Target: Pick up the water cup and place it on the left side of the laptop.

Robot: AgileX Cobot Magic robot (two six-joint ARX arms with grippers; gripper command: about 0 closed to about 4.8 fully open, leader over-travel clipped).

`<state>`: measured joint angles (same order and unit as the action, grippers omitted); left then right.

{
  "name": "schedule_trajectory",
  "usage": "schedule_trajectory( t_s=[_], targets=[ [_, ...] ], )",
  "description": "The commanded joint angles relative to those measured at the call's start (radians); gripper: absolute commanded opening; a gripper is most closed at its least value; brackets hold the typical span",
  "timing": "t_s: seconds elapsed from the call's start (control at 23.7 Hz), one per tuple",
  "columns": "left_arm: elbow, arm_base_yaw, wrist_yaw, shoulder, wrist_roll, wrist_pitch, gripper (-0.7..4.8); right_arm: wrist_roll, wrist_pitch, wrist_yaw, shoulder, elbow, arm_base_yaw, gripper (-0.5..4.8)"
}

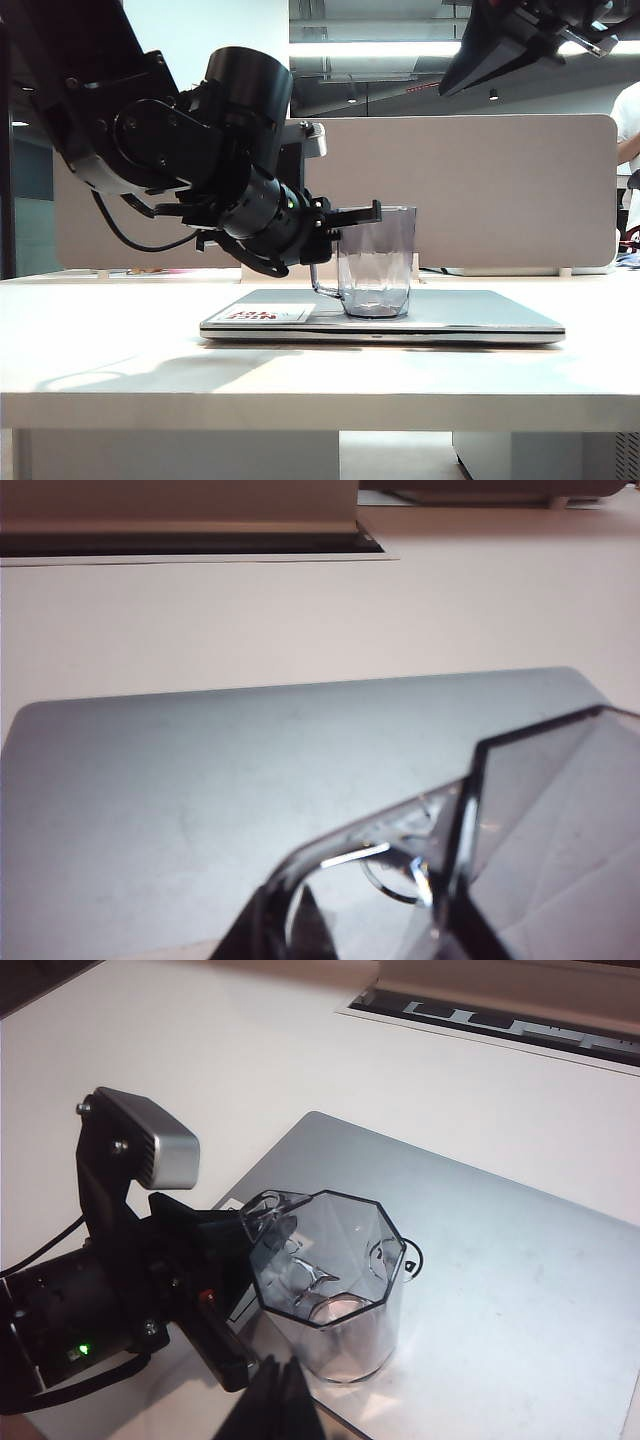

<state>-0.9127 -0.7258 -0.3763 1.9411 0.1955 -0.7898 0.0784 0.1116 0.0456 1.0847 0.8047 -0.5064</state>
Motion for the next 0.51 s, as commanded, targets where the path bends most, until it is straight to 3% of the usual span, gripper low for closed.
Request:
schedule_trajectory(
  t_s=[0.04, 0.25, 0.38, 0.51],
  targets=[
    [-0.005, 0.002, 0.003, -0.004, -0.004, -0.024, -0.06, -0.005, -0.011, 0.000, -0.003, 0.003, 0.000, -0.05],
    [-0.010, 0.010, 0.044, -0.032, -0.040, -0.025, -0.06, -0.005, -0.011, -0.002, -0.003, 0.003, 0.000, -0.05],
    [-0.010, 0.029, 0.043, -0.146, -0.140, 0.085, -0.06, -0.005, -0.012, -0.002, -0.003, 0.003, 0.000, -0.05],
    [-0.010, 0.076, 0.052, -0.216, -0.132, 0.156, -0.06, -0.004, -0.012, -0.002, -0.003, 0.003, 0.000, -0.05]
  ],
)
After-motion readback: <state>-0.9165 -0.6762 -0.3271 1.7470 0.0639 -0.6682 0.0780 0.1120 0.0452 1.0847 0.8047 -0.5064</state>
